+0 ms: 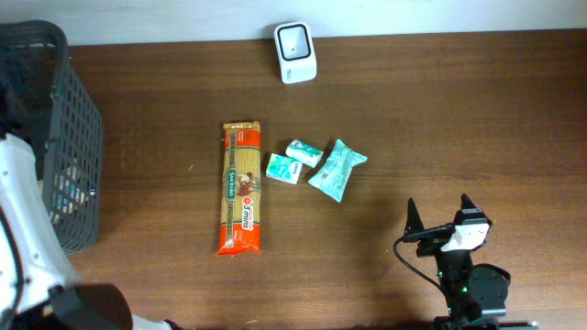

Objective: Scan the item barcode
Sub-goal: 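Grasp a white bamboo-print package from the basket and place it beside the spaghetti, then grasp a white-and-yellow snack bag from the basket and place it left of the items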

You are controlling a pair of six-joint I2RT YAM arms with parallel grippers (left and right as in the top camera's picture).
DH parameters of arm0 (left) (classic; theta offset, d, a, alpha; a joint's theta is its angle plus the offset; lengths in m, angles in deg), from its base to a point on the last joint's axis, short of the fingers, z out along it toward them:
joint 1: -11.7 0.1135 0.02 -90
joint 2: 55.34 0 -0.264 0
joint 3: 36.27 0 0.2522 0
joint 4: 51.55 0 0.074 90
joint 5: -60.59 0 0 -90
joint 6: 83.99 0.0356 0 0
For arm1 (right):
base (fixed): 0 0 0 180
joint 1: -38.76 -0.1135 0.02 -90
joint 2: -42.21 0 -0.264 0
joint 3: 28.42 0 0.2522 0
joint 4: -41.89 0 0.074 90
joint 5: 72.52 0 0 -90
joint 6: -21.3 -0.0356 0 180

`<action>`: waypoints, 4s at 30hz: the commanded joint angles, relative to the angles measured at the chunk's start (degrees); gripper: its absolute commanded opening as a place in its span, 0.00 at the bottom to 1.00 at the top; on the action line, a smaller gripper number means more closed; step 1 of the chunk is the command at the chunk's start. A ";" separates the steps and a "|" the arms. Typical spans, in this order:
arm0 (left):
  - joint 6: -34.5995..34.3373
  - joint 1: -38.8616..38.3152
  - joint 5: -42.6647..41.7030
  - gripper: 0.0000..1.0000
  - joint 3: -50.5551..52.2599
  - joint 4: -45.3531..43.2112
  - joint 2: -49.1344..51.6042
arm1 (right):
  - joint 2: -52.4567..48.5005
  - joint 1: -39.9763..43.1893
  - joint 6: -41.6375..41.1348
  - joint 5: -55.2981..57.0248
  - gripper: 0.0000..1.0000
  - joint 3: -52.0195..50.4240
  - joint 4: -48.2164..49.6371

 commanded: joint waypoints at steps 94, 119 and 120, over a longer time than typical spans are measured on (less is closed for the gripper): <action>-34.73 -2.01 -22.16 0.00 10.60 2.25 -23.04 | 0.33 -0.35 -0.66 -0.28 0.99 -0.42 -0.07; 9.46 -35.39 -4.42 0.00 14.01 34.40 22.12 | 0.33 -0.35 -0.66 -0.28 0.99 -0.42 -0.07; 11.80 -35.39 -6.95 0.00 14.12 34.16 23.15 | 0.33 -0.35 -0.66 -0.28 0.99 -0.42 -0.07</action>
